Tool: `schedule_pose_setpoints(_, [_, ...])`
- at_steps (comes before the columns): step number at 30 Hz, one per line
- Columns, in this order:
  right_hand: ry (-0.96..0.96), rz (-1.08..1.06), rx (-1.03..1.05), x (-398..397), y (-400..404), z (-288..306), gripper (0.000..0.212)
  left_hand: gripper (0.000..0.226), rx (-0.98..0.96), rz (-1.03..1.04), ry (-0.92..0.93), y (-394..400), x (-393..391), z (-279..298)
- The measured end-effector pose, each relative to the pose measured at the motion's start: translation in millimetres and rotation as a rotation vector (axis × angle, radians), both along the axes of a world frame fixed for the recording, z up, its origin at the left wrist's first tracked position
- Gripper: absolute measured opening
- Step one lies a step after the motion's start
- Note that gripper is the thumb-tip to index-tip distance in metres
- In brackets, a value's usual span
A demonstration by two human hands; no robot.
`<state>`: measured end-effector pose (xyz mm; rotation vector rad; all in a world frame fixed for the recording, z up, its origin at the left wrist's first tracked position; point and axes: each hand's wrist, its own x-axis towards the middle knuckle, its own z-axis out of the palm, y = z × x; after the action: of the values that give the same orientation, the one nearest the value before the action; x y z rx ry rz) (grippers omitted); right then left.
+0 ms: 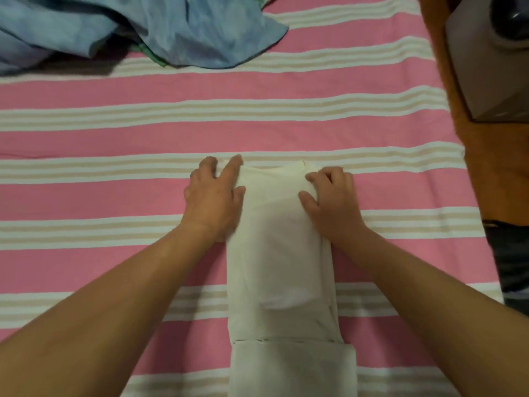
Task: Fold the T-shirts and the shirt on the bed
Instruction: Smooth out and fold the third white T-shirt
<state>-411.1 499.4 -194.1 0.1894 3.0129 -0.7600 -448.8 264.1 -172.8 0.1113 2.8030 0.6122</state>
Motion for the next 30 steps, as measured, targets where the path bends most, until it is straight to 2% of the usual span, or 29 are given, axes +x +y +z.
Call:
schedule_pose_setpoints(5, [-0.226, 0.010, -0.012, -22.3, 1.4, 21.8, 0.009, 0.025, 0.067, 0.047, -0.157, 5.0, -35.3, 13.1])
schedule_pose_setpoints(8, [-0.217, 0.014, -0.114, -23.4, -1.8, 31.0, 0.009, 0.009, 0.088, 0.030, -0.189, -0.4, -40.5, 13.7])
schedule_pose_setpoints(12, [-0.207, 0.002, -0.194, -24.1, -9.7, 31.5, 0.010, 0.036, 0.119, 0.069, -0.187, -12.4, -46.8, 24.9])
schedule_pose_setpoints(15, [-0.197, 0.013, -0.132, -27.1, -15.5, 25.0, 0.011, 0.032, -0.014, -0.047, -0.033, -13.2, -51.1, 24.6])
schedule_pose_setpoints(17, [-0.166, -0.001, -0.080, -28.8, -16.5, 21.4, 0.013, 0.029, 0.006, 0.054, -0.001, -5.7, -50.0, 19.7])
schedule_pose_setpoints(18, [-0.151, -0.016, -0.083, -29.0, -16.5, 20.1, 0.013, 0.036, 0.035, 0.162, -0.044, -0.1, -46.8, 17.0])
schedule_pose_setpoints(20, [-0.132, -0.033, -0.121, -30.0, -14.6, 18.5, 0.012, 0.061, 0.152, 0.397, -0.215, 9.7, -36.3, 12.2])
schedule_pose_setpoints(21, [-0.132, -0.038, -0.138, -30.2, -12.8, 17.5, 0.011, 0.071, 0.178, 0.441, -0.286, 13.5, -27.7, 9.7])
schedule_pose_setpoints(22, [-0.127, -0.043, -0.141, -31.0, -11.2, 16.4, 0.012, 0.074, 0.151, 0.427, -0.332, 15.1, -18.7, 7.6])
schedule_pose_setpoints(23, [-0.117, -0.056, -0.129, -31.3, -8.9, 15.6, 0.018, 0.066, 0.100, 0.387, -0.357, 14.2, -10.0, 3.4])
schedule_pose_setpoints(25, [-0.111, -0.108, -0.085, -31.9, -2.9, 14.6, 0.042, 0.036, 0.035, 0.358, -0.350, 8.1, 2.8, -3.1])
schedule_pose_setpoints(27, [-0.177, -0.155, -0.064, -35.0, 2.3, 16.0, 0.064, 0.027, 0.080, 0.429, -0.322, -0.5, 5.8, -4.5])
schedule_pose_setpoints(28, [-0.224, -0.165, -0.057, -37.9, 4.3, 16.2, 0.068, 0.027, 0.127, 0.477, -0.327, -3.9, 5.3, -2.7])
schedule_pose_setpoints(30, [-0.277, -0.166, -0.084, -47.1, 7.3, 18.5, 0.057, 0.023, 0.183, 0.527, -0.325, -6.9, 4.0, 2.0])
